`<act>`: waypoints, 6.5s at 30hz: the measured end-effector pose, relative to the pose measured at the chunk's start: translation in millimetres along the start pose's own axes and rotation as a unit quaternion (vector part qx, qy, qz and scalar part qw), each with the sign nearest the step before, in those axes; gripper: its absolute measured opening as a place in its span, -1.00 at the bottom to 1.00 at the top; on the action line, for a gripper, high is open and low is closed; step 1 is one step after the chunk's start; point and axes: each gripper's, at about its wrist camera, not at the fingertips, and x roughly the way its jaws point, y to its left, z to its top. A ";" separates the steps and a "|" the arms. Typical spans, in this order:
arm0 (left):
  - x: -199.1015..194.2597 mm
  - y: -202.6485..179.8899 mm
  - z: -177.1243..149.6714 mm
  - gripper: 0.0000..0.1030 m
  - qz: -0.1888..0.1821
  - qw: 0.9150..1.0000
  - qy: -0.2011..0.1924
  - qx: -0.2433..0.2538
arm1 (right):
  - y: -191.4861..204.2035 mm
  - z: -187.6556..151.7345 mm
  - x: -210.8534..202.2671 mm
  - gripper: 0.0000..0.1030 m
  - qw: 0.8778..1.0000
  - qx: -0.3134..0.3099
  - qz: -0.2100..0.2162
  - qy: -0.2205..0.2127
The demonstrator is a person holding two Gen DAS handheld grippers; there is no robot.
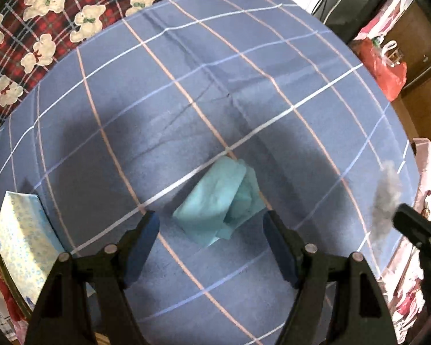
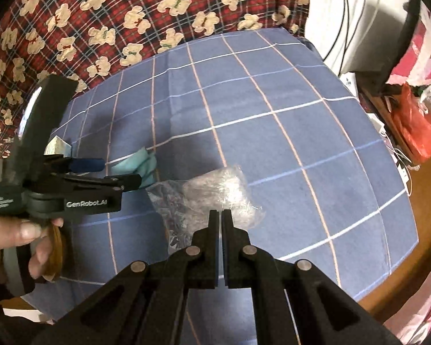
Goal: Organize soft objects
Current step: 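Grasp the teal cloth with the left gripper while the right gripper holds the plastic bag, then lift the teal cloth and plastic bag and carry them over the tray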
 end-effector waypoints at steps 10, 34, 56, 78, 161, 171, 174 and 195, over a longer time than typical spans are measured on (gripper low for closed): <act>6.6 -3.7 -4.2 -0.77 -0.020 1.000 0.005 0.005 | -15.2 -6.4 -4.4 -0.96 1.000 0.018 -0.002 -0.005; -64.4 18.7 -33.9 -0.81 -0.035 0.998 -0.037 -0.027 | 27.3 9.2 -8.1 -0.95 0.999 -0.019 0.033 -0.029; -101.8 37.5 -57.2 -0.81 -0.030 0.997 -0.067 -0.038 | 67.1 16.5 -16.1 -0.95 0.997 -0.047 0.046 -0.043; -122.0 48.4 -69.3 -0.81 -0.022 0.994 -0.088 -0.058 | 86.2 20.2 -25.7 -0.95 0.994 -0.071 0.055 -0.057; -155.5 199.4 -160.9 -0.81 0.017 0.974 -0.107 -0.201 | 270.5 27.6 -5.6 -0.95 0.969 -0.208 0.128 -0.041; -155.8 213.7 -177.8 -0.81 0.018 0.969 -0.107 -0.222 | 291.1 21.7 -3.8 -0.95 0.964 -0.226 0.132 -0.035; -155.6 218.0 -182.4 -0.81 0.018 0.967 -0.107 -0.229 | 296.9 20.4 -3.4 -0.95 0.963 -0.232 0.133 -0.033; -163.2 245.8 -216.3 -0.81 0.032 0.953 -0.111 -0.279 | 340.3 10.2 -1.4 -0.95 0.948 -0.277 0.154 -0.027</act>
